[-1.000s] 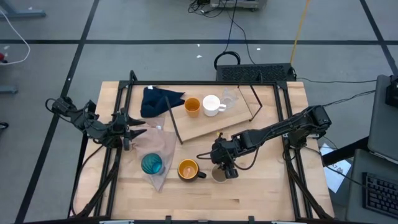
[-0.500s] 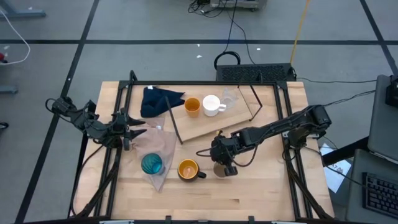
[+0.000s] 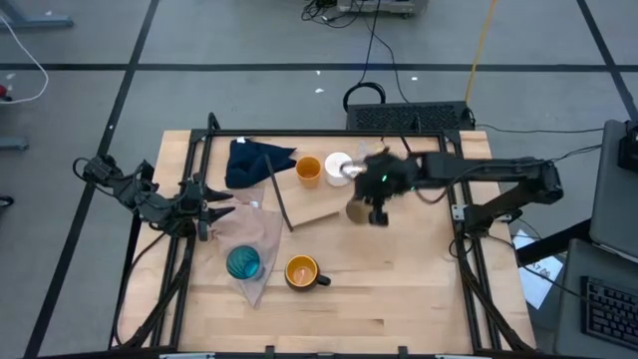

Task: Stack small to large cups/mugs on shelf
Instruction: Put the gray cup on the shelf aligned with the other transparent cup

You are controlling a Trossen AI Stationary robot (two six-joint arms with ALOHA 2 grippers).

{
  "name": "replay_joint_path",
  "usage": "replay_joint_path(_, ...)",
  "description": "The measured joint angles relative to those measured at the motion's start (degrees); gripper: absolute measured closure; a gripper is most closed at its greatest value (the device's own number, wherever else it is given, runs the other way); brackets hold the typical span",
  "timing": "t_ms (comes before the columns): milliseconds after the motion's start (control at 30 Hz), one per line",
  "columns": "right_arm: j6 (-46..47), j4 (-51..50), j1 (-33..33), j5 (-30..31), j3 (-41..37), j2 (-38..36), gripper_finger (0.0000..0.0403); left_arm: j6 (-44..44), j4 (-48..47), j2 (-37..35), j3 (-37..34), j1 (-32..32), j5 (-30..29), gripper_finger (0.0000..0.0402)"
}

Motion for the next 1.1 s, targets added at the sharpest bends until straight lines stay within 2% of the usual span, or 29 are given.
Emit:
replay_joint_path(300, -1.99, -11.45, -11.06, 0.62, 6.46, -1.26, 0.0402, 0.24, 0.0, 0.0, 0.0, 0.0, -0.07, 0.0229)
replay_joint_path(533, -2.66, -18.91, -16.44, 1.81, 6.73, -0.26, 0.0402, 0.02, -0.09, 0.0, 0.0, 0.0, -0.03, 0.0229)
replay_joint_path(900, -3.18, -18.4, -20.28, 1.95, 5.95, 2.43, 0.0403, 0.17, -0.17, 0.02, 0.0, 0.0, -0.03, 0.0229)
replay_joint_path(1100, -3.8, -14.53, -23.09, 1.77, 2.14, 2.99, 0.0403, 0.04, -0.15, 0.01, 0.0, 0.0, 0.06, 0.0229)
